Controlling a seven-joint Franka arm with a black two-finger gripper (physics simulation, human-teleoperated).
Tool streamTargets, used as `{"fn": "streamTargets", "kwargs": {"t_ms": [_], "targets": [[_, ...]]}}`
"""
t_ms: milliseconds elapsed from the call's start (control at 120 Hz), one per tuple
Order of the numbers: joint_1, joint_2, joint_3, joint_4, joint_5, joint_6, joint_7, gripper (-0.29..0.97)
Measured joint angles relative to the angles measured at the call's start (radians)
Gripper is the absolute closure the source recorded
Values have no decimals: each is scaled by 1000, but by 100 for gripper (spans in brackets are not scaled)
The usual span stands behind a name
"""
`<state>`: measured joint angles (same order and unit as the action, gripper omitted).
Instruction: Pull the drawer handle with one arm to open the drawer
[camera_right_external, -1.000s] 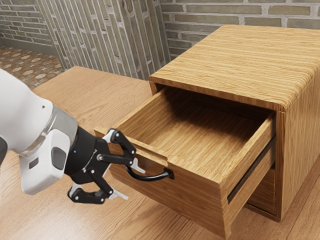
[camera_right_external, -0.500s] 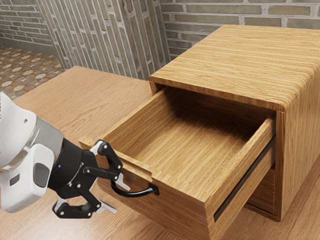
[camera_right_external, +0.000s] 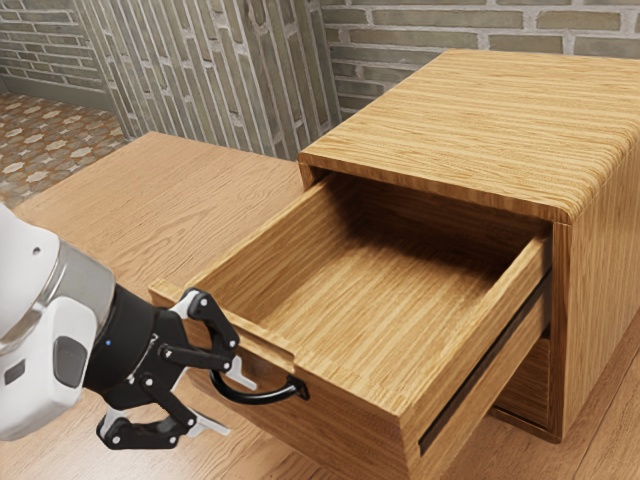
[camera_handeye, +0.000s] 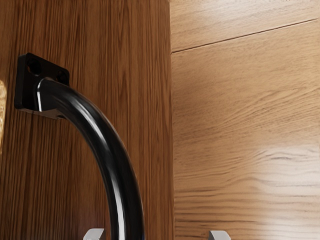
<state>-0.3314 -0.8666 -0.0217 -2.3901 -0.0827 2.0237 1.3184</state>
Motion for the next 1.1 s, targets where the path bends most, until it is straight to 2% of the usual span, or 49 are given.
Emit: {"fn": "streamTargets", "kwargs": {"t_ms": [50,192,233,425,458,517,558,617,650,692,717,742,800,867,975,1042,1100], "targets": [[0,-15,-2,-7,1,-3,-2,58],[-2,-39,-4,-18,1,-14,-7,60],[-3,-46,-4,-19,2,-17,-9,66],[-3,-49,-4,-19,2,-27,-17,60],[-3,-49,-3,-16,2,-28,-18,63],[0,-49,-4,-9,-3,-30,-19,59],[2,-49,-4,-3,-6,-32,-21,64],[3,-48,-4,1,-10,-36,-22,59],[4,-48,-4,5,-12,-38,-22,65],[4,-47,-5,10,-13,-39,-23,55],[4,-46,-4,15,-15,-41,-24,59],[4,-44,-3,20,-15,-42,-24,56],[1,-41,3,34,-16,-43,-25,40],[-1,-38,9,51,-17,-44,-26,26],[6,-37,0,61,-14,-58,-36,16],[25,-28,-36,102,21,-123,-88,11],[29,-5,-78,214,60,-225,-167,8]]}}
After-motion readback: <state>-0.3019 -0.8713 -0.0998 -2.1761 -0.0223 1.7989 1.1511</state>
